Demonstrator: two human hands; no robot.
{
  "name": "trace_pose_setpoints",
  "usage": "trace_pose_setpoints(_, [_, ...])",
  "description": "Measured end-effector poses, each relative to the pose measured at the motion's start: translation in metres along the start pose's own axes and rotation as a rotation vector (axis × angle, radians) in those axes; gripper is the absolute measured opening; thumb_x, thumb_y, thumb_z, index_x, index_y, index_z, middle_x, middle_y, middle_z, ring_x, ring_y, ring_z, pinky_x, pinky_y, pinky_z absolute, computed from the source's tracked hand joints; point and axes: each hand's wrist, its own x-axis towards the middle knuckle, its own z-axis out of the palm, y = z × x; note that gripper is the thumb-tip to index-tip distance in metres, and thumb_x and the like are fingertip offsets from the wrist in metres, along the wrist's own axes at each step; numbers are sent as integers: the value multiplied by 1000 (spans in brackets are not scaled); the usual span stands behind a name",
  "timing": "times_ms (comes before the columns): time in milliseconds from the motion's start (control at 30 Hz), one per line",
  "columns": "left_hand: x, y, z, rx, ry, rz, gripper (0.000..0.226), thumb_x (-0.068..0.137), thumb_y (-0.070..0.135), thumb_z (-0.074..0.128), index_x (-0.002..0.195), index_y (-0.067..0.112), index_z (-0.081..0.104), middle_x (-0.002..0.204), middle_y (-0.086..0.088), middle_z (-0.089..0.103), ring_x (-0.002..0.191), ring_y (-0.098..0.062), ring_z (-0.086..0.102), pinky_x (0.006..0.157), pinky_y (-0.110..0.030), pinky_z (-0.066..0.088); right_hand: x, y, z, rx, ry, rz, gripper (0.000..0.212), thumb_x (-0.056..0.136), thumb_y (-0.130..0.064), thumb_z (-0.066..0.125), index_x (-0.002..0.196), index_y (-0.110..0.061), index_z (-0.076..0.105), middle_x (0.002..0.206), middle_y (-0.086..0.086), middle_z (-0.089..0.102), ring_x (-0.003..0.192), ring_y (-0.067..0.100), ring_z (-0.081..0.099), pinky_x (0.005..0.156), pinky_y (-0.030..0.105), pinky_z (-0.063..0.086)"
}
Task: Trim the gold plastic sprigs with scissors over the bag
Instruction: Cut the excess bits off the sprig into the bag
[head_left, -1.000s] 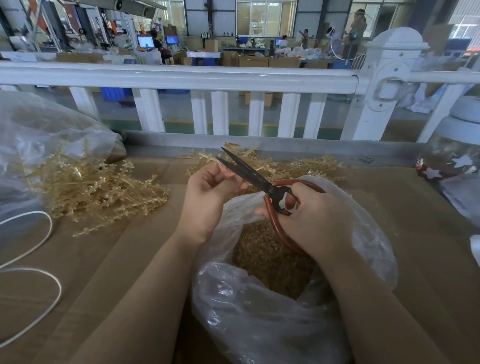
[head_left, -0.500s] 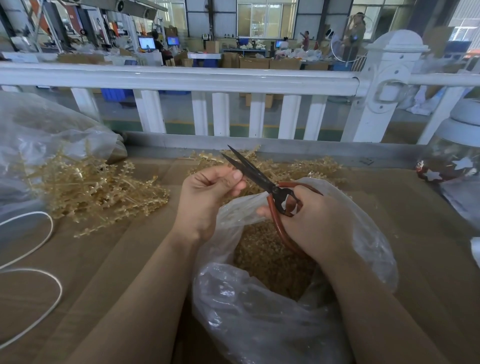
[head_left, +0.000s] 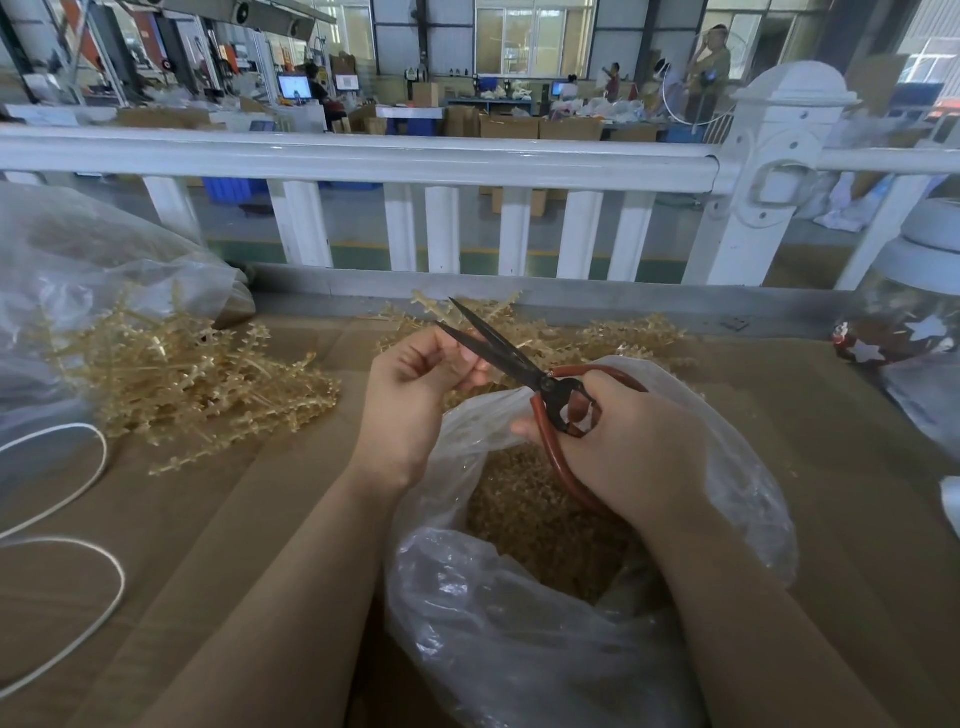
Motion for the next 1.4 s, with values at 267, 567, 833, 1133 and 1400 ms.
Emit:
trace_pose_setpoints(267, [-1, 1, 2, 69, 36, 30, 15, 96, -2, 56, 85, -5, 65, 72, -8, 65, 70, -17, 58, 74, -27, 51, 3, -1, -3, 6, -48, 13, 79, 69, -96, 28, 91, -30, 65, 78, -17, 63, 70, 3, 57, 66, 26, 54])
trace_pose_setpoints(567, [1, 5, 2, 51, 49, 27, 19, 96, -2, 57, 80, 4, 66, 72, -7, 64, 68, -13, 58, 72, -22, 51, 2, -1, -2, -35, -26, 31, 71, 71, -93, 36, 83, -29, 65, 70, -15, 61, 63, 4, 56, 62, 28, 55])
trace_pose_setpoints(833, [1, 4, 1, 11, 19, 9, 16, 97, 1, 57, 83, 3, 64, 73, -7, 62, 71, -15, 57, 76, -27, 49, 0, 0, 4, -24, 51, 15, 60, 76, -86, 48, 65, -27, 54, 58, -14, 52, 52, 6, 50, 53, 29, 52])
trace_pose_setpoints(1133, [1, 4, 2, -101, -24, -26, 19, 93, -2, 61, 79, 10, 66, 72, 0, 66, 70, -13, 58, 75, -26, 51, -1, 1, 4, -66, 104, 20, 56, 80, -79, 57, 59, -28, 43, 51, -14, 46, 44, 5, 43, 42, 28, 47])
trace_pose_setpoints(1400, [5, 4, -13, -460, 13, -217, 25, 81, 19, 74, 101, 5, 71, 86, -5, 72, 76, -11, 65, 72, -19, 55, -1, 0, 2, -51, 107, -29, 69, 74, -93, 36, 57, -27, 40, 50, -14, 43, 43, 5, 41, 41, 28, 45])
